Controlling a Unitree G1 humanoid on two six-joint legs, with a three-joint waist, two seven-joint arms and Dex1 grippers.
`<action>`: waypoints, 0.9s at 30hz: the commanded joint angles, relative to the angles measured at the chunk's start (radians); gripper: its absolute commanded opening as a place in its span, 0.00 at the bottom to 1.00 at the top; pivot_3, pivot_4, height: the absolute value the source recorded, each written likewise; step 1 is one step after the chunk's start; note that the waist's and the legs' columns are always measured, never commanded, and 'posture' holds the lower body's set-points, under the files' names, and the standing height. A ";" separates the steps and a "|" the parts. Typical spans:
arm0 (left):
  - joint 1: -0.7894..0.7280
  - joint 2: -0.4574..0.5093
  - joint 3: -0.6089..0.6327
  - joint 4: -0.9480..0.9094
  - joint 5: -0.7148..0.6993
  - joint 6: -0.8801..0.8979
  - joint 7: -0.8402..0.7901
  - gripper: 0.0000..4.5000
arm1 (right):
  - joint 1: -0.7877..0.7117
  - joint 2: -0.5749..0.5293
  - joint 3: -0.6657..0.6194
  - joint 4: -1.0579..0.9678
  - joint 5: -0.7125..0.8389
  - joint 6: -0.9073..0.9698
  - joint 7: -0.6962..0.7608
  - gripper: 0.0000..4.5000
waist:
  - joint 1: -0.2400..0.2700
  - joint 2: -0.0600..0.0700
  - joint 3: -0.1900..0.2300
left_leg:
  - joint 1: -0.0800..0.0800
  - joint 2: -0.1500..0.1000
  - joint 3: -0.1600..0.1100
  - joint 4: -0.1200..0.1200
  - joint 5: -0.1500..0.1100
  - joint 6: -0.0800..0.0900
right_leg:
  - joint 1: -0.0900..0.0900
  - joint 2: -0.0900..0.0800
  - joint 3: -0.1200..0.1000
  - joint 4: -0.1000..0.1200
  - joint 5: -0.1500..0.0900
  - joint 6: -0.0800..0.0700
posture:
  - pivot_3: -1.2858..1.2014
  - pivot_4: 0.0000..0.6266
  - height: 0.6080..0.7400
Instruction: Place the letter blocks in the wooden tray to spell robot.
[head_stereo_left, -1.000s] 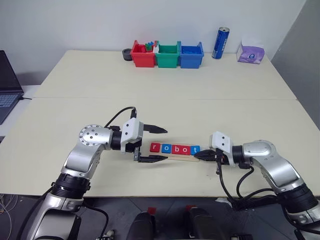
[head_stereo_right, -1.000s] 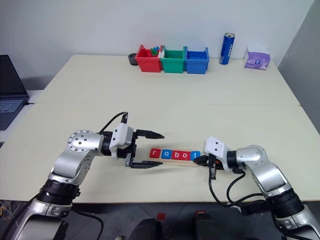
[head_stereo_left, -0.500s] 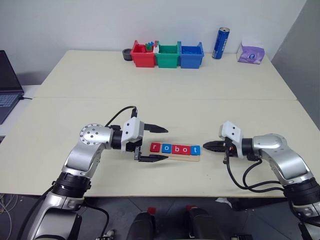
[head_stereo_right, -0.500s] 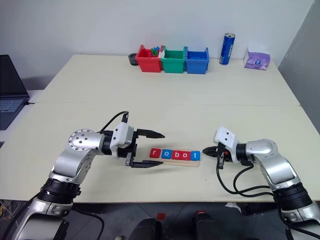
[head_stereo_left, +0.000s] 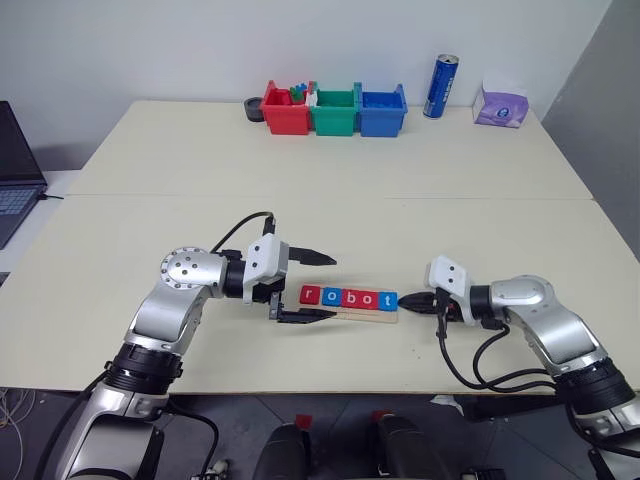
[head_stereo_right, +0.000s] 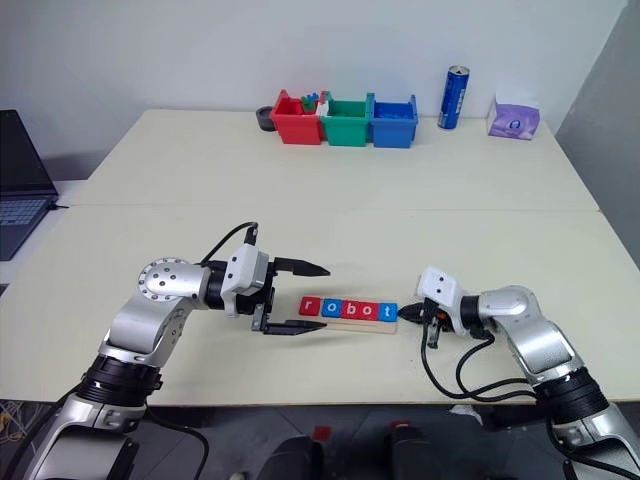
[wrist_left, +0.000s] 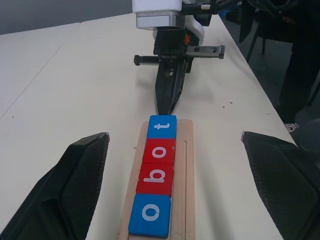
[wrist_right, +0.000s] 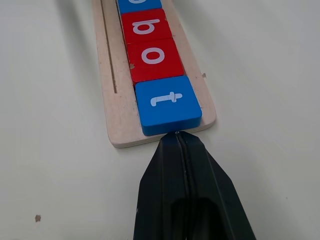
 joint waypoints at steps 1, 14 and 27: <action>0.009 0.009 0.011 -0.037 -0.008 -0.006 0.008 1.00 | -0.023 0.006 -0.003 -0.024 -0.007 -0.021 0.005 0.01 | 0.000 0.000 0.000 | 0.000 0.000 0.000 0.000 0.000 0.000 | 0.000 0.000 0.000 0.000 0.000 0.000 | 0.52 0.24 1.00; 0.038 0.050 0.013 -0.051 -0.008 -0.010 -0.014 1.00 | -0.036 0.021 -0.003 -0.011 -0.031 -0.040 0.013 0.01 | 0.000 0.000 0.000 | 0.000 0.000 0.000 0.000 0.000 0.000 | 0.000 0.000 0.000 0.000 0.000 0.000 | 0.52 0.24 1.00; 0.034 0.055 0.011 -0.045 -0.006 -0.013 -0.017 1.00 | -0.038 0.024 0.002 -0.006 -0.037 -0.046 0.017 0.01 | 0.000 0.000 0.000 | 0.000 0.000 0.000 0.000 0.000 0.000 | 0.000 0.000 0.000 0.000 0.000 0.000 | 0.52 0.24 1.00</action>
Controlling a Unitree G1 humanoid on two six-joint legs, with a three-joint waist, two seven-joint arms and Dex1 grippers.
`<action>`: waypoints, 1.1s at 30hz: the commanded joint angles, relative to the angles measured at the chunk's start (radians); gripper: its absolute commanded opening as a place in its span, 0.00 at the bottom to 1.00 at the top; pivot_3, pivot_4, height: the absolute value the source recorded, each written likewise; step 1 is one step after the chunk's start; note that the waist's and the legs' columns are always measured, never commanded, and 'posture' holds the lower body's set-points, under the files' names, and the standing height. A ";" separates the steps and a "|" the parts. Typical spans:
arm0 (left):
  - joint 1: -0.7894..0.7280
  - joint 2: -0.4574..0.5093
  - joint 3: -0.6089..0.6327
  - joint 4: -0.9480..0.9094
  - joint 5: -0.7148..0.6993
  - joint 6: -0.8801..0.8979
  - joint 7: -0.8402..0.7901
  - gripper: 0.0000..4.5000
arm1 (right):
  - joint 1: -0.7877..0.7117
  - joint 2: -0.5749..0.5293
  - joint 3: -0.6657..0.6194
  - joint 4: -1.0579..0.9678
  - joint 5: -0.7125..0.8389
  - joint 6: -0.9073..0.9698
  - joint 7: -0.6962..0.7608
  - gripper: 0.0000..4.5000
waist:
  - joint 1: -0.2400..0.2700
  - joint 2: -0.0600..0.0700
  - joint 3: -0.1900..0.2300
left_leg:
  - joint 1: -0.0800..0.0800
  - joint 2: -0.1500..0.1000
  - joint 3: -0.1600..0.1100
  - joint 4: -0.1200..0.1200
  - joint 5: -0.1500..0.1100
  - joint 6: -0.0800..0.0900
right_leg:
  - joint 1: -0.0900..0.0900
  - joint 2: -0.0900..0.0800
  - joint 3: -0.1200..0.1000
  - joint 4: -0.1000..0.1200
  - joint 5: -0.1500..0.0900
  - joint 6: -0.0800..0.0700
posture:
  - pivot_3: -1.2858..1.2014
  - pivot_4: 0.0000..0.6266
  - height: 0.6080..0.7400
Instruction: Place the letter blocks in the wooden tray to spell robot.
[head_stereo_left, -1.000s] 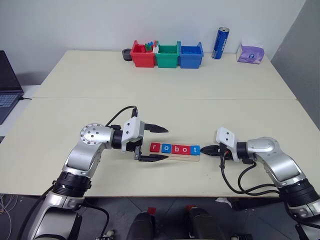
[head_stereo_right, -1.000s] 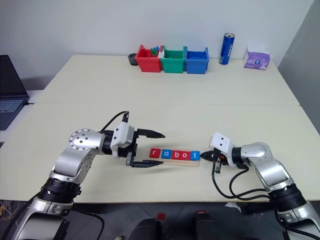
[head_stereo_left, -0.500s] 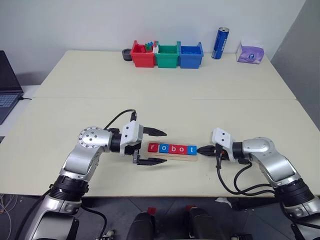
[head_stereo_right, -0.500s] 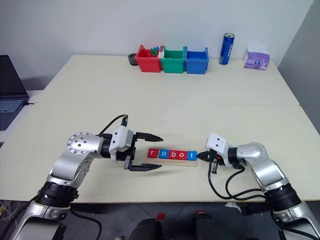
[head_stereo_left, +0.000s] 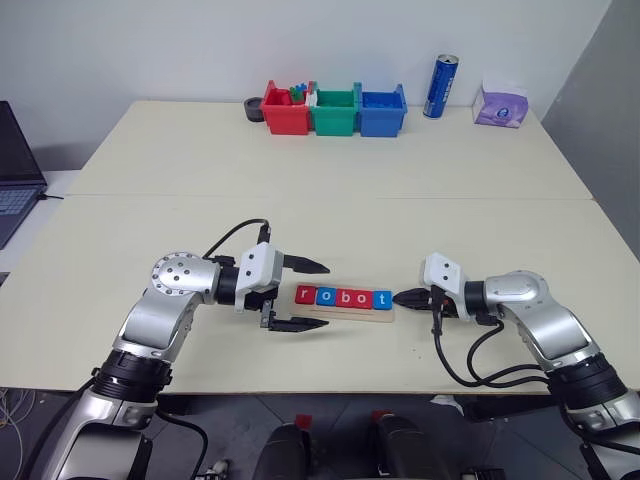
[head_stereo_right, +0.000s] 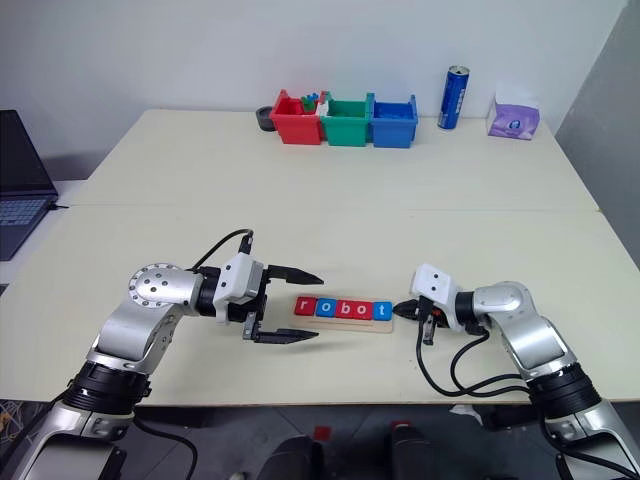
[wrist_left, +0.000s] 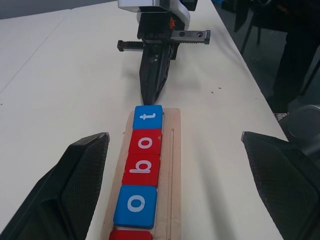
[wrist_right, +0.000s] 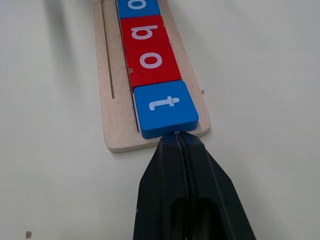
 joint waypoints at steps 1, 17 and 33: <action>-0.005 0.009 0.012 -0.018 -0.006 -0.008 0.000 1.00 | -0.010 0.000 -0.002 -0.024 -0.006 -0.018 0.002 0.01 | 0.000 0.000 0.000 | 0.000 0.000 0.000 0.000 0.000 0.000 | 0.000 0.000 0.000 0.000 0.000 0.000 | 0.52 0.24 1.00; -0.001 0.008 0.010 -0.031 -0.008 0.001 0.009 1.00 | -0.021 0.038 0.012 -0.028 -0.013 -0.007 -0.005 0.01 | 0.000 0.000 0.000 | 0.000 0.000 0.000 0.000 0.000 0.000 | 0.000 0.000 0.000 0.000 0.000 0.000 | 0.52 0.24 1.00; 0.002 0.013 0.010 -0.027 -0.005 -0.003 0.010 1.00 | -0.029 0.007 -0.017 -0.007 -0.014 -0.022 0.020 0.01 | 0.000 0.000 0.000 | 0.000 0.000 0.000 0.000 0.000 0.000 | 0.000 0.000 0.000 0.000 0.000 0.000 | 0.52 0.24 1.00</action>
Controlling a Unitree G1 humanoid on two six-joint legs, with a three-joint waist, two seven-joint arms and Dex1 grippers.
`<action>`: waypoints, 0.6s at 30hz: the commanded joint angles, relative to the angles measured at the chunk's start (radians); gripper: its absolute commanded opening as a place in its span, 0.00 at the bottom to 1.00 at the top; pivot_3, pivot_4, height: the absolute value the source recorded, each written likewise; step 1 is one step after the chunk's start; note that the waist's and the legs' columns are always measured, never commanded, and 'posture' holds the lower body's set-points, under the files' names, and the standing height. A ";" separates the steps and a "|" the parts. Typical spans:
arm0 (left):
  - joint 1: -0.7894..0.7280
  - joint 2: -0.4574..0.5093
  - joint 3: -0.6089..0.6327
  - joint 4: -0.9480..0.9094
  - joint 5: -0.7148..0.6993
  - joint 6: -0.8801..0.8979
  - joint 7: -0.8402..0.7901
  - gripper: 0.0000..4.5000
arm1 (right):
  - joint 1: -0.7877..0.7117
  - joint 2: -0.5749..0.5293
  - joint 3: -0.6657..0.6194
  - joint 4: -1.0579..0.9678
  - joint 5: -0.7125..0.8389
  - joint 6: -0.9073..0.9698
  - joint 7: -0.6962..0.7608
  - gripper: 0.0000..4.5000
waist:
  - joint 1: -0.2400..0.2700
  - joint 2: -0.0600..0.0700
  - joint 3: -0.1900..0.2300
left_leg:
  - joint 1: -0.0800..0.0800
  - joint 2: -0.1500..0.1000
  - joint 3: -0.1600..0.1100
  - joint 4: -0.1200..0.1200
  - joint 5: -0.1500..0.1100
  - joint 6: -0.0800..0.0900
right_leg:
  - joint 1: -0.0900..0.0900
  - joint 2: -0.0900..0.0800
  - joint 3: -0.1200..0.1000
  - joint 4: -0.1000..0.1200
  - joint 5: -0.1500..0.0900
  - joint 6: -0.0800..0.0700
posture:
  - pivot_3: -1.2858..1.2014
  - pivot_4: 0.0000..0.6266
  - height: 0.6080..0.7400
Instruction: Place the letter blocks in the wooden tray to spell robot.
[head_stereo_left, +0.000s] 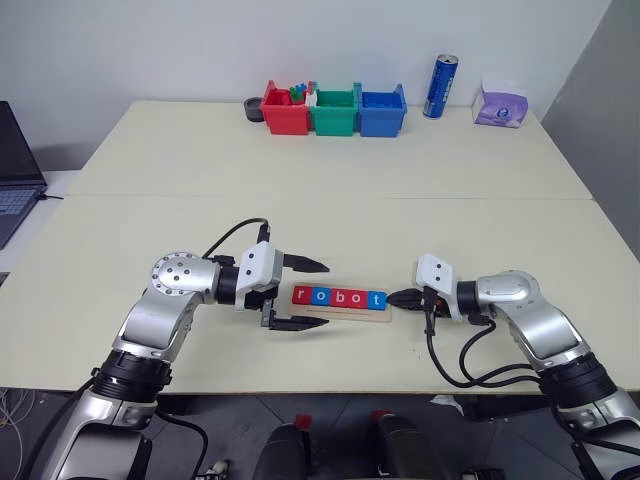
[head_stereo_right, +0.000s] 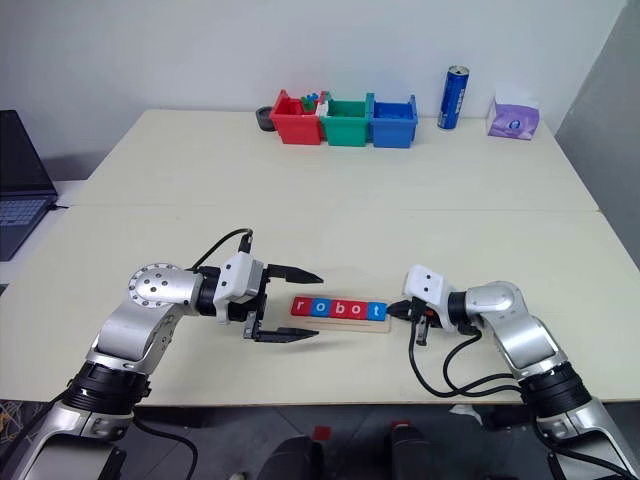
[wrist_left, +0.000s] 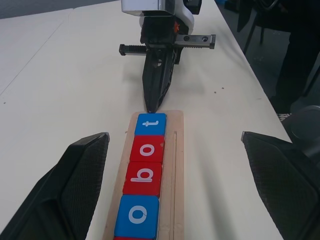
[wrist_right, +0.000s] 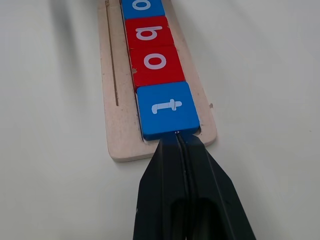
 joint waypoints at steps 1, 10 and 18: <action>0.001 0.012 0.010 -0.024 -0.005 -0.008 -0.003 1.00 | -0.018 -0.023 -0.031 -0.010 0.011 -0.021 0.014 0.01 | 0.000 0.000 0.000 | 0.000 0.000 0.000 0.000 0.000 0.000 | 0.000 0.000 0.000 0.000 0.000 0.000 | 0.52 0.24 1.00; -0.002 0.012 0.010 -0.020 -0.006 -0.010 -0.006 1.00 | -0.020 0.005 -0.020 -0.025 0.017 0.000 0.000 0.01 | 0.000 0.000 0.000 | 0.000 0.000 0.000 0.000 0.000 0.000 | 0.000 0.000 0.000 0.000 0.000 0.000 | 0.52 0.24 1.00; 0.005 0.017 0.012 -0.030 -0.007 -0.005 -0.002 1.00 | -0.020 0.034 0.000 -0.011 -0.002 -0.013 -0.006 0.01 | 0.000 0.000 0.000 | 0.000 0.000 0.000 0.000 0.000 0.000 | 0.000 0.000 0.000 0.000 0.000 0.000 | 0.52 0.24 1.00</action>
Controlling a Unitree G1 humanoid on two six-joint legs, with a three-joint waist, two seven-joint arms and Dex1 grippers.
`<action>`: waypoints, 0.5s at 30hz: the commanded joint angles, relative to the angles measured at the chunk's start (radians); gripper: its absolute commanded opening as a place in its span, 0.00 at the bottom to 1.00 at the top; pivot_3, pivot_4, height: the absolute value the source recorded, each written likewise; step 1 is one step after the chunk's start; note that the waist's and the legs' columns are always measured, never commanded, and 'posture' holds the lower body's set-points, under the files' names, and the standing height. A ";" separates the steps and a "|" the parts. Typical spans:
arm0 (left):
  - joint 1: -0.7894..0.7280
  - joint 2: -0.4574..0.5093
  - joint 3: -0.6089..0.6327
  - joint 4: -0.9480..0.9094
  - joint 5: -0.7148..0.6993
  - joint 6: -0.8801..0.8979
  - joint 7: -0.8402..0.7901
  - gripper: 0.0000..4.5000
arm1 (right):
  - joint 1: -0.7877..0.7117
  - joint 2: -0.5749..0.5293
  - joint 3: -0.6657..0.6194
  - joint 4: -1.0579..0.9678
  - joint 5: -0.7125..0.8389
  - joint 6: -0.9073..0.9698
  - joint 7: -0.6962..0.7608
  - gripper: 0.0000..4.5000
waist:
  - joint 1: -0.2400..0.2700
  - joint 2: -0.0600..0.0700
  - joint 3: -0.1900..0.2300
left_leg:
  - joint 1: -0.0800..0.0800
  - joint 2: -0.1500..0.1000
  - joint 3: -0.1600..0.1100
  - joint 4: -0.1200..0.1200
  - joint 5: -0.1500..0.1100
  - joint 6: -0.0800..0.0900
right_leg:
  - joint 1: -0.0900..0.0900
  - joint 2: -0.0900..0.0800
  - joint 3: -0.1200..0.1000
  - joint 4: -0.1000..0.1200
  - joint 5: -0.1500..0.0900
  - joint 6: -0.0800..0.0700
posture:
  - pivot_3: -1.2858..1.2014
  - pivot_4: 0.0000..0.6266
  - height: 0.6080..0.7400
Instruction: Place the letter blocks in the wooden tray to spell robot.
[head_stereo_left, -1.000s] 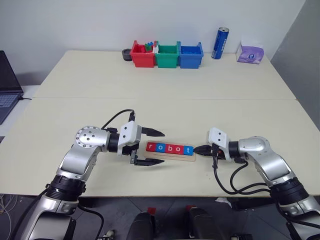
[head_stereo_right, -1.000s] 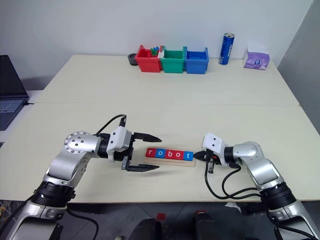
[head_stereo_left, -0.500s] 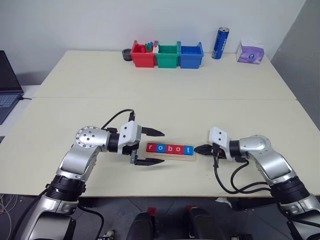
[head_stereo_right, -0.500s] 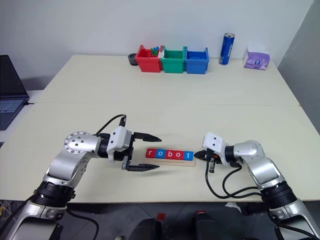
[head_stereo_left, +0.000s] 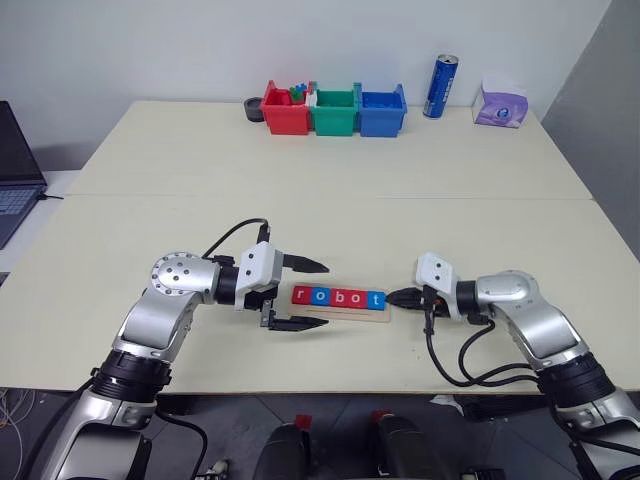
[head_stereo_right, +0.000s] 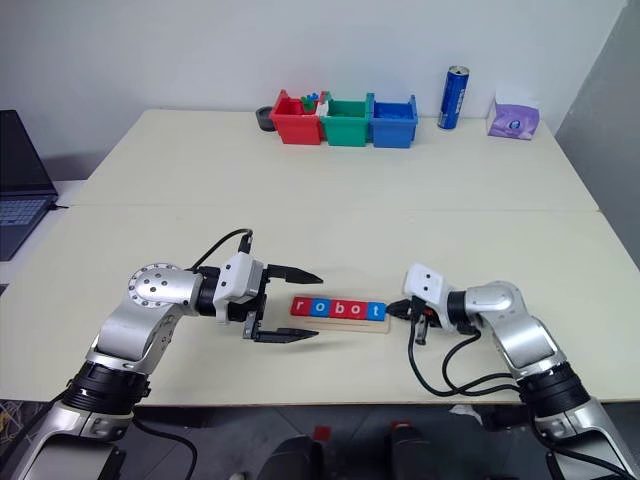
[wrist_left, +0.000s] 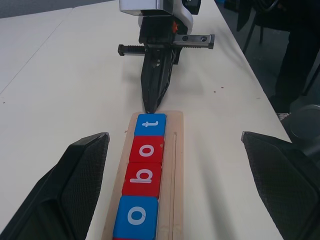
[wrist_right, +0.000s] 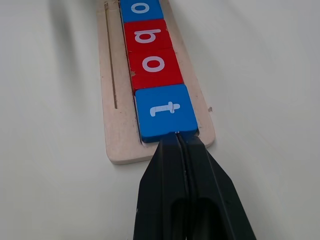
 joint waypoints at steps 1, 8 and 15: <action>0.005 0.014 0.012 -0.032 -0.007 -0.004 0.000 1.00 | -0.019 0.006 0.003 -0.013 0.004 -0.017 0.001 0.01 | 0.000 0.000 0.000 | 0.000 0.000 0.000 0.000 0.000 0.000 | 0.000 0.000 0.000 0.000 0.000 0.000 | 0.52 0.24 1.00; 0.009 0.016 0.013 -0.033 -0.007 -0.006 0.002 1.00 | -0.026 0.009 -0.003 -0.012 0.005 -0.016 0.006 0.01 | 0.000 0.000 0.000 | 0.000 0.000 0.000 0.000 0.000 0.000 | 0.000 0.000 0.000 0.000 0.000 0.000 | 0.52 0.24 1.00; 0.029 0.049 0.035 -0.009 -0.006 -0.020 -0.009 1.00 | -0.002 -0.052 -0.049 -0.105 0.054 0.045 0.032 0.01 | 0.000 0.000 0.000 | 0.000 0.000 0.000 0.000 0.000 0.000 | 0.000 0.000 0.000 0.000 0.000 0.000 | 0.52 0.24 1.00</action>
